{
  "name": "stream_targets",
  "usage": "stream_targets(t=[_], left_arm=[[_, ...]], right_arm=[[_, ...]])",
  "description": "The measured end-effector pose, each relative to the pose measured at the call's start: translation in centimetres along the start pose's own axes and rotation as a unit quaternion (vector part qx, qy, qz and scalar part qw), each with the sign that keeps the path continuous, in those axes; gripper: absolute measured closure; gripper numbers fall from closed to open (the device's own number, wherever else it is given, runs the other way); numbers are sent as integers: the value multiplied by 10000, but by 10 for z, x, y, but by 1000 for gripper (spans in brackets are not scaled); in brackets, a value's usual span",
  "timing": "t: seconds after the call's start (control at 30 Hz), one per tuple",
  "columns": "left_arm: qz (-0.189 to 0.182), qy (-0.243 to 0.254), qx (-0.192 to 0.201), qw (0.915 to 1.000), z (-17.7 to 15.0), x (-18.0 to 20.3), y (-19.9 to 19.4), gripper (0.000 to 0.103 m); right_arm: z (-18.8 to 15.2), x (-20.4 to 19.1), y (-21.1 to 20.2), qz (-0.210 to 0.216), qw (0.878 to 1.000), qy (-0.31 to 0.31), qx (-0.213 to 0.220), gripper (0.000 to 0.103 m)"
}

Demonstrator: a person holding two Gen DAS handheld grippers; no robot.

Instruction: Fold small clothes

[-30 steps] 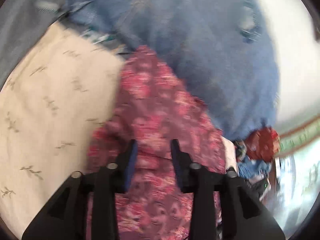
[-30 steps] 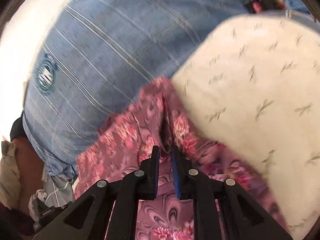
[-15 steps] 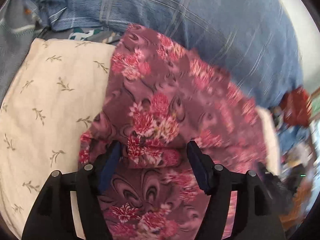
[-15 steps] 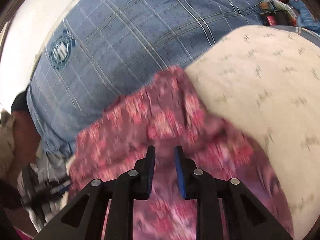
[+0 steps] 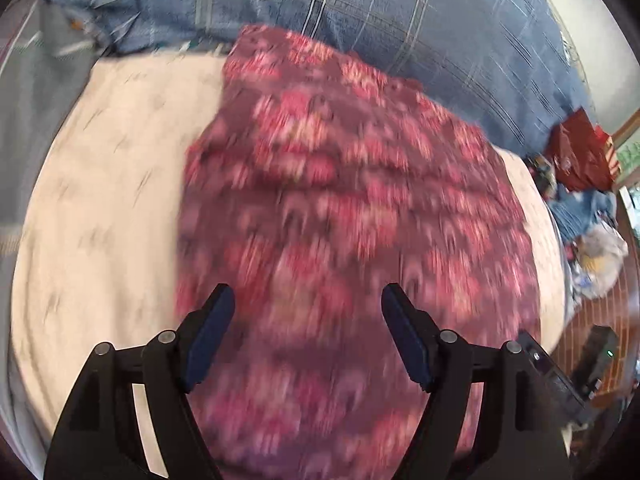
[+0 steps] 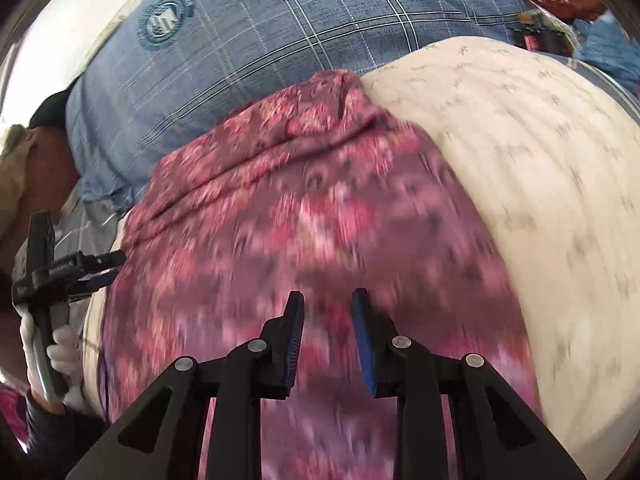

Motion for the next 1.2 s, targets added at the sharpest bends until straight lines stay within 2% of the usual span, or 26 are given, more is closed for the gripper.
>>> stream_targets(t=[0.03, 0.13, 0.2, 0.23, 0.3, 0.37, 0.47, 0.6, 0.67, 0.73, 0.8, 0.87, 0.97, 1.03, 1.1, 1.13, 1.17, 1.2], left_arm=[[4, -44, -94, 9999, -13, -7, -4, 27], [19, -306, -285, 9991, -46, -33, -20, 27], [222, -454, -329, 9982, -64, -53, -32, 27], [235, -512, -334, 9979, -71, -60, -38, 27], [204, -659, -355, 9970, -86, -71, -49, 27], [26, -783, -393, 9962, -102, -76, -56, 27], [-274, -845, -584, 9943, -124, -69, -54, 27], [-311, -559, -672, 9957, -149, -57, -46, 23], [-356, -484, -750, 9954, -160, -54, -45, 21], [-483, -593, -989, 9922, -172, -51, -40, 21], [-562, -711, -1166, 9890, -183, -52, -34, 21], [-469, -753, -1254, 9881, -190, -57, -25, 21], [-416, -718, -1285, 9882, -194, -59, -18, 21], [-416, -650, -1282, 9887, -194, -56, -13, 21], [-391, -578, -1361, 9882, -197, -54, -6, 40], [-409, -544, -1456, 9870, -201, -53, -2, 66], [-485, -532, -1601, 9845, -207, -51, 1, 95], [-562, -528, -1663, 9831, -209, -50, 1, 99]], right_arm=[[-11, 0, -6, 91, 9999, 9, 60, 71], [-24, -6, -14, 298, 9990, -54, 321, 56], [-27, -13, -16, 417, 9981, -59, 459, 36], [-28, -19, -16, 491, 9975, -80, 494, 30], [-27, -28, -12, 536, 9975, -154, 431, 13], [-27, -33, -11, 439, 9983, -266, 281, 10], [-22, -28, -20, 412, 9987, -195, 213, 14], [-20, 12, -53, 92, 9991, 143, 392, 13], [-26, 38, -66, -179, 9989, 265, 341, 12], [-41, 67, -78, -429, 9978, 467, 198, 12], [-56, 82, -83, -411, 9968, 679, 54, 11], [-73, 90, -82, -268, 9959, 847, -165, 11], [-82, 87, -74, -109, 9963, 785, -332, 14], [-81, 79, -70, 65, 9969, 707, -352, 24], [-79, 69, -65, 335, 9970, 527, -456, 45], [-80, 65, -62, 324, 9971, 383, -569, 50], [-83, 63, -60, 325, 9968, 269, -680, 64], [-86, 61, -58, 390, 9959, 170, -802, 85]])
Point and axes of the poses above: each gripper's, at about its wrist camera, not at the fingertips, and y roughly the way its jaws point, x to its right, z to its top, the point moved 10 cm from there along y, roughly the way its jaws point, and after that the axes turned 4 degrees about -y, right-handed, at the moved point
